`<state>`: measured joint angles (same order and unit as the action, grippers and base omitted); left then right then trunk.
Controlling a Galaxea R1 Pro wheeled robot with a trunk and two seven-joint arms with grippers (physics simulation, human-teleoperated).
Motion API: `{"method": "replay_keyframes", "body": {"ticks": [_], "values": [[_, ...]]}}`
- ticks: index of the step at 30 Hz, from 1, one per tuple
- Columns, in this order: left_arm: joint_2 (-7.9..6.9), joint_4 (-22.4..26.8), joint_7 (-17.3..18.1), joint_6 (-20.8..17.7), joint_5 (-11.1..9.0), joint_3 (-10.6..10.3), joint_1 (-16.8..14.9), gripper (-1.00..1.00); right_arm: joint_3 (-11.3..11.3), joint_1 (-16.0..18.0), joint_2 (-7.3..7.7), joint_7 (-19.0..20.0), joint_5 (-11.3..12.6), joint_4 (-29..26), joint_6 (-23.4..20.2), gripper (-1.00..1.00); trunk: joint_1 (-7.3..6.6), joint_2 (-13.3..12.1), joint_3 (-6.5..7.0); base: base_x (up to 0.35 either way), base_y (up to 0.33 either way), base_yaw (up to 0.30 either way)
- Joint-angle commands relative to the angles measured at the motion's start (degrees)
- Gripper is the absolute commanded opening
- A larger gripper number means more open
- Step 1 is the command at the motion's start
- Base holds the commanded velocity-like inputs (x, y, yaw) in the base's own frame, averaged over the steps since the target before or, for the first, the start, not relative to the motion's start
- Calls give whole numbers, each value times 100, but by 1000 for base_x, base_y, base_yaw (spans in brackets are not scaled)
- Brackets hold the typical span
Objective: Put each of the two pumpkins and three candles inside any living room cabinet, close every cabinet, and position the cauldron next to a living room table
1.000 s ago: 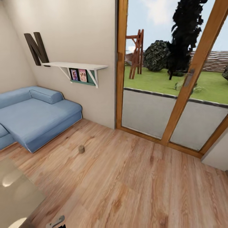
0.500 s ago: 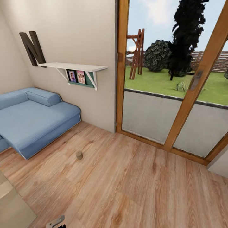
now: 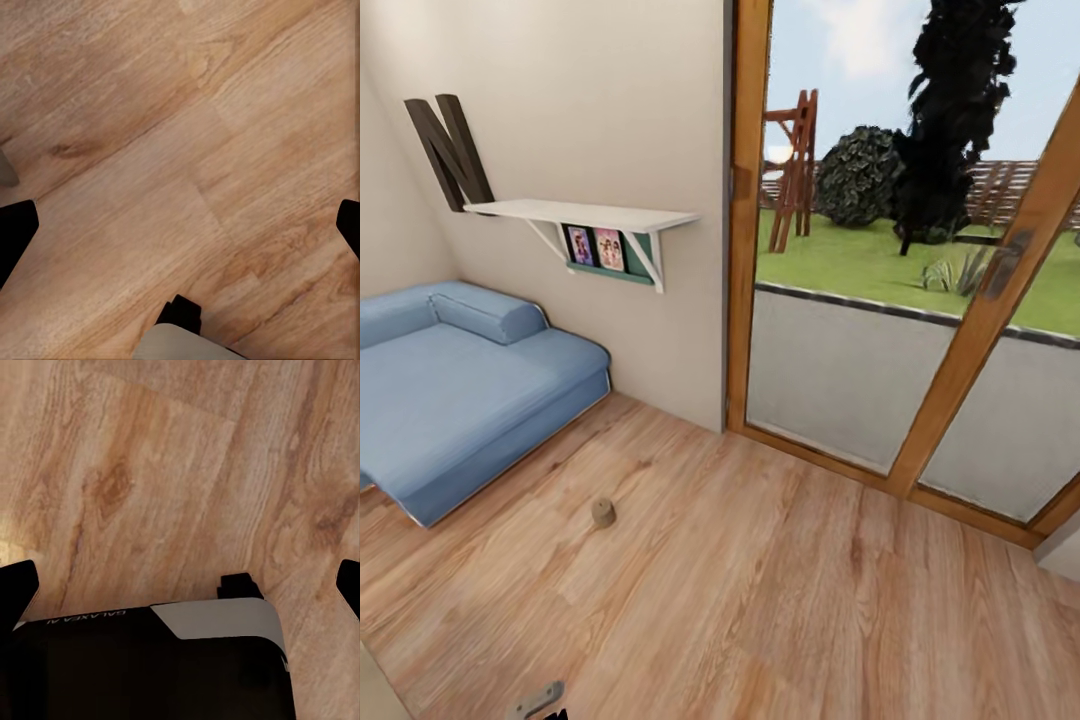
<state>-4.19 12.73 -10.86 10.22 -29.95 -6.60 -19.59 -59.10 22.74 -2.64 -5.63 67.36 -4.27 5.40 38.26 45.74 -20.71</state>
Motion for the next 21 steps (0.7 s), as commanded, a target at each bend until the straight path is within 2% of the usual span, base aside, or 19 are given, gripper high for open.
{"method": "replay_keyframes", "body": {"ticks": [1,12,21], "values": [[-3,2,-30,15,-37,-47,-4,100,-49,3,1,-30,48,-6,14,100,4,4,-6,329,0,0],[-3,2,-30,15,-38,-49,-4,100,-49,3,9,-35,41,-5,14,100,4,4,-6,329,3,20],[-3,2,-30,14,-45,-48,-4,100,-49,3,9,-35,33,-5,14,100,4,4,-6,327,92,186]]}}
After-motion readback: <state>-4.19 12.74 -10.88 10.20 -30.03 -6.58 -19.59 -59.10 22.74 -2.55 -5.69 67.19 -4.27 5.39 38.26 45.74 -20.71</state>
